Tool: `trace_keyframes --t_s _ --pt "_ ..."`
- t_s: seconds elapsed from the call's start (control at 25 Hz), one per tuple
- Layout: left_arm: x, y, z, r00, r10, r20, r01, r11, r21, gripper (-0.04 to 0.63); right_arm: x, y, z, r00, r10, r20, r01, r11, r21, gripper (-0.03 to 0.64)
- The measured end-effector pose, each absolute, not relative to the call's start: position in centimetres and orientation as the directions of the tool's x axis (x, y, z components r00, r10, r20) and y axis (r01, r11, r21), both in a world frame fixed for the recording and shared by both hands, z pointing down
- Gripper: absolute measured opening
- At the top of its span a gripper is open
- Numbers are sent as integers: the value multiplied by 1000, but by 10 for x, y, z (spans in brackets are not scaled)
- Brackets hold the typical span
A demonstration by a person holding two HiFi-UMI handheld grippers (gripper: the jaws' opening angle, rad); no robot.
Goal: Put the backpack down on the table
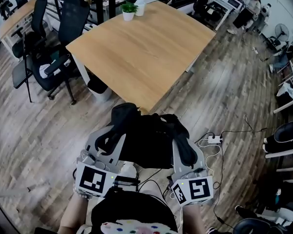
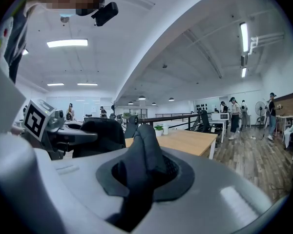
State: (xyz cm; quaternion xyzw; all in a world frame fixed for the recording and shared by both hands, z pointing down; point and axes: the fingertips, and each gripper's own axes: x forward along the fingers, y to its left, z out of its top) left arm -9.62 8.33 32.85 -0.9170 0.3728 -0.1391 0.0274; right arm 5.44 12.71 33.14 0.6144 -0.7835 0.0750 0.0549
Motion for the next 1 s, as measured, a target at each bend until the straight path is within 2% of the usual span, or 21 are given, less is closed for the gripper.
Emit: trace_keyframes --t_s 0.48,1.0 --pt "-96 4 328 697 -681 223 -661 -731 -168 58 52 49 330 -211 -961 176 -977 206 -46 61" --pt "-99 -10 329 704 -680 205 -660 -733 -164 58 52 37 333 -190 -968 161 -981 183 -57 61"
